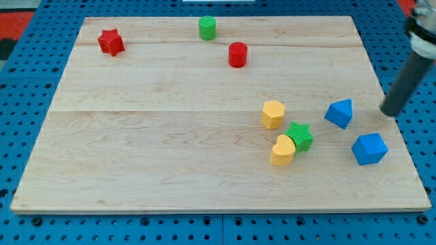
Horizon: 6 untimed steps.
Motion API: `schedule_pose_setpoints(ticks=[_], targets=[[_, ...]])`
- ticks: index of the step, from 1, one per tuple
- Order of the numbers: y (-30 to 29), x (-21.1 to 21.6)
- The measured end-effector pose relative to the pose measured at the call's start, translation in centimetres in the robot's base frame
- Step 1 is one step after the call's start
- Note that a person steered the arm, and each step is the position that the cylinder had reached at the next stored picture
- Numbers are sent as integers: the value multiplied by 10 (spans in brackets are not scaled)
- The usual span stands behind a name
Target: Push the yellow heart to the top right
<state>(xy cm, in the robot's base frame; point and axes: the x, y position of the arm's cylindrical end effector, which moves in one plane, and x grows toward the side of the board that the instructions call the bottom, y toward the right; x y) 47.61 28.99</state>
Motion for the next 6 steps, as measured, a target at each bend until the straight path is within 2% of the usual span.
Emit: schedule_pose_setpoints(ticks=[1, 2, 4, 6], targets=[[-11, 77], [-60, 129], [-130, 126], [-136, 101]])
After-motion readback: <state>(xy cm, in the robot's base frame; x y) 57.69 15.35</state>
